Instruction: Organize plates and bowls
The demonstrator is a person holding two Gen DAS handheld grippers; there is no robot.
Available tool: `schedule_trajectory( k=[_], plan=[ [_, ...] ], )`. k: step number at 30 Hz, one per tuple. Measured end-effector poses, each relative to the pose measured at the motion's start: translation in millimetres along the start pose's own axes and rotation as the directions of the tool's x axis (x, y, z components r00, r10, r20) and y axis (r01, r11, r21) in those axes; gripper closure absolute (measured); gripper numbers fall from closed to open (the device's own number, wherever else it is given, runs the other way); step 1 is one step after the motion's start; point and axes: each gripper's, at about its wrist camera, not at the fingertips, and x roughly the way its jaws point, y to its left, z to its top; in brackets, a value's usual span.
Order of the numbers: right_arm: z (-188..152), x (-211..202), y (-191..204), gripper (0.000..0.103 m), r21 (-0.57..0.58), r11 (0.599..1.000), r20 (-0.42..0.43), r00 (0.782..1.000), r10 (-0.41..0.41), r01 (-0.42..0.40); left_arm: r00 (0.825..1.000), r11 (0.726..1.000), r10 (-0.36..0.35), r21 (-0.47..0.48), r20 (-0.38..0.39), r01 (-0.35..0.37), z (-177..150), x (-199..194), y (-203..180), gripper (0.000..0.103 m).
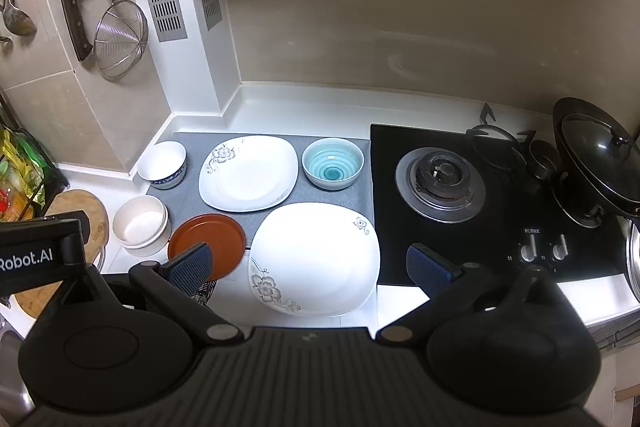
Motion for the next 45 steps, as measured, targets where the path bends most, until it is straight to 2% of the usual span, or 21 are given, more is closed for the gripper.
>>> schedule_trajectory(
  k=[27, 45],
  plan=[
    [-1, 13, -13, 0.0, 0.008, 1.0, -0.024, 1.0, 0.005, -0.005, 1.0, 1.0, 0.004, 0.008, -0.005, -0.004, -6, 9, -17, 0.001],
    [3, 29, -6, 0.0, 0.009, 1.0, -0.046, 0.999, 0.009, -0.008, 1.0, 1.0, 0.0, 0.012, -0.029, 0.0, -2, 23, -9, 0.001]
  ],
)
